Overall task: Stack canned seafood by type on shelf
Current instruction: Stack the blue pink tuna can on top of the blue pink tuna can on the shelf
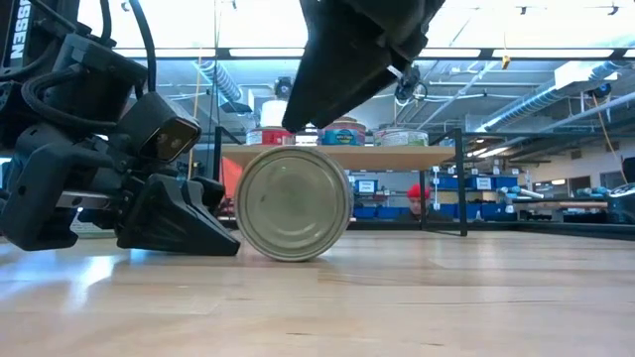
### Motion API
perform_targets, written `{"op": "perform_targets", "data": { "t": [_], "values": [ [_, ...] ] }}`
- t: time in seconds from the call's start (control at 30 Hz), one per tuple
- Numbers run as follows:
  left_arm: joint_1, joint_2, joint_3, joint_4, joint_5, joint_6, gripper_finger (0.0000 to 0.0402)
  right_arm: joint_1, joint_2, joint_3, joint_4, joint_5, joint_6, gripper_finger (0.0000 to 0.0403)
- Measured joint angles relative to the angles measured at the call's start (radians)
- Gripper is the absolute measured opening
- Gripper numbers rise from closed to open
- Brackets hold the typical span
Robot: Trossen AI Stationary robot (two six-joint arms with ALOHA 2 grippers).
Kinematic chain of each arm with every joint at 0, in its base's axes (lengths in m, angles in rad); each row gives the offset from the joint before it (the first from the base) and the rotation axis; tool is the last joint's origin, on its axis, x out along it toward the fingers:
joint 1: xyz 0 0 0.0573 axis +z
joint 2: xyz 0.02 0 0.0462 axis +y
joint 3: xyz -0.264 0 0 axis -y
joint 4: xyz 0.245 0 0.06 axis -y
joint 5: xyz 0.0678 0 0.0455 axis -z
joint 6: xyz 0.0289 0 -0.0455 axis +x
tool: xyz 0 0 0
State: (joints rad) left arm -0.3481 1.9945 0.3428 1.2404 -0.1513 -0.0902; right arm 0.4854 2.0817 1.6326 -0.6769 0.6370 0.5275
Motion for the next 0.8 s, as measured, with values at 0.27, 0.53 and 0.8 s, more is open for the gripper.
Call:
{"op": "perform_targets", "data": {
  "t": [0.27,0.53,0.8],
  "values": [
    [0.0,0.0,0.0,0.0,0.0,0.0,0.0004,-0.043,0.012,0.001,0.004,-0.121,-0.119,0.0319],
    [-0.001,0.0,0.0,0.0,0.001,0.0,0.0004,-0.071,0.013,-0.049,0.061,-0.167,-0.112,0.0293],
    [-0.001,0.0,0.0,0.0,0.002,0.002,0.0004,-0.068,0.013,-0.056,0.082,-0.163,-0.156,0.0201]
  ]
}}
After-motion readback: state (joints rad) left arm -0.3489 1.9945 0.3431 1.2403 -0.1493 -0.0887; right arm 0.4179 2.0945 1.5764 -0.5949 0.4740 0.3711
